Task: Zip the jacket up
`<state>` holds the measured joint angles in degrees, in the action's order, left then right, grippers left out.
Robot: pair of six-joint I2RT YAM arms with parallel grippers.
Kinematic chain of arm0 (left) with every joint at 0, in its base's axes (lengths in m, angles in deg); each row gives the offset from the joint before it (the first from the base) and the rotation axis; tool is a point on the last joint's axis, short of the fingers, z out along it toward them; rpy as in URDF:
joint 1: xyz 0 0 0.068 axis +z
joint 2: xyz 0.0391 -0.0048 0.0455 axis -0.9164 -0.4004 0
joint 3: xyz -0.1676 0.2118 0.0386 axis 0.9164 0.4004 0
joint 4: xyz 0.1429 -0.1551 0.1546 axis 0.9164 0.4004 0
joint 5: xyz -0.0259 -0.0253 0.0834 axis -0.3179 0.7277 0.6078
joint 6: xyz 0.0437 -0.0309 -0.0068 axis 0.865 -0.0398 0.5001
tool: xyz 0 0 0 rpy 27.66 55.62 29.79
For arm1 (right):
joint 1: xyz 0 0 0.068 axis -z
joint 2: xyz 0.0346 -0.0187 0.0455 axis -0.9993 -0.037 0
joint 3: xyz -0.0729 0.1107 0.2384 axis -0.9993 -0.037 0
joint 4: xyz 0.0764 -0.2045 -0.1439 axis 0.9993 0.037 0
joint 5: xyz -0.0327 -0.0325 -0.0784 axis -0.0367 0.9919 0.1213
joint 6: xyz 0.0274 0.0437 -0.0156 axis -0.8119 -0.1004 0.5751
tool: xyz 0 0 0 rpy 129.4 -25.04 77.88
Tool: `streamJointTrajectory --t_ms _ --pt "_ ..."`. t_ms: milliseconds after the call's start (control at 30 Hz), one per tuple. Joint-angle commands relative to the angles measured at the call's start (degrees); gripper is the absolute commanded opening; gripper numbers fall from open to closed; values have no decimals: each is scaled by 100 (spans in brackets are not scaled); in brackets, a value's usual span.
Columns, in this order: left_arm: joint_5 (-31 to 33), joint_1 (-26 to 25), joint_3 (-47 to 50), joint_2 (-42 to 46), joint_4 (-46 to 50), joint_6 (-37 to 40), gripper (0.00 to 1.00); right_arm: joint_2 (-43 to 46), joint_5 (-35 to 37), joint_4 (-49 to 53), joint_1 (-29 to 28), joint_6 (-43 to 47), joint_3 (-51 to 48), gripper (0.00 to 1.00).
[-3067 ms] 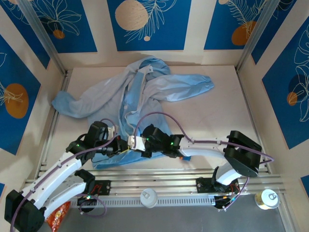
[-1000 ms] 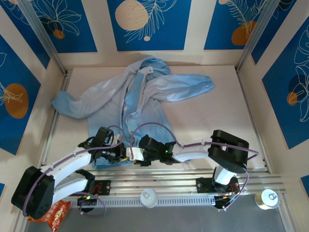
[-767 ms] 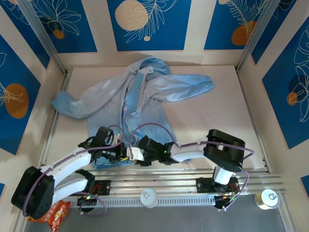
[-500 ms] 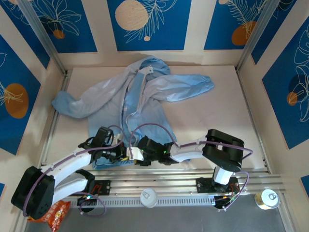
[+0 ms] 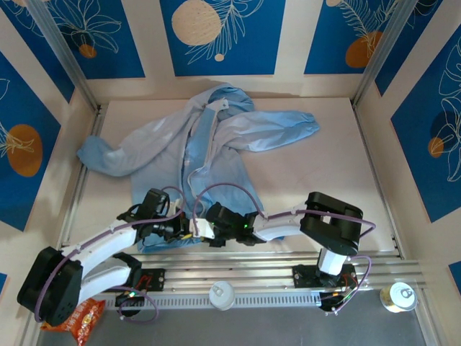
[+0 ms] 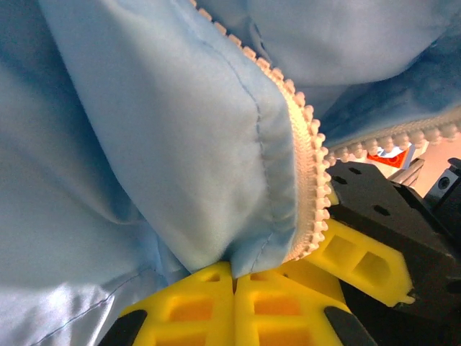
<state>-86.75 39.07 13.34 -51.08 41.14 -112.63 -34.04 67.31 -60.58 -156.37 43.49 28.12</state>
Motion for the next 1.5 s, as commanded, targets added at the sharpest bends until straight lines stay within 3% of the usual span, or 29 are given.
streamJointTrajectory --t_ms 0,933,1000,1033,1467 --pt "-122 57 27 -46 41 62 0 -23 20 64 48 6 66 23" --pt "-149 57 55 -72 23 73 0 59 47 -161 172 -373 76 20" --pt "-150 53 47 -63 23 78 0 46 64 -138 169 -329 125 13" --pt "-149 53 46 -68 29 80 0 50 73 -94 163 -290 158 0" --pt "10 54 -681 32 1348 501 0 655 234 462 450 -635 439 0"
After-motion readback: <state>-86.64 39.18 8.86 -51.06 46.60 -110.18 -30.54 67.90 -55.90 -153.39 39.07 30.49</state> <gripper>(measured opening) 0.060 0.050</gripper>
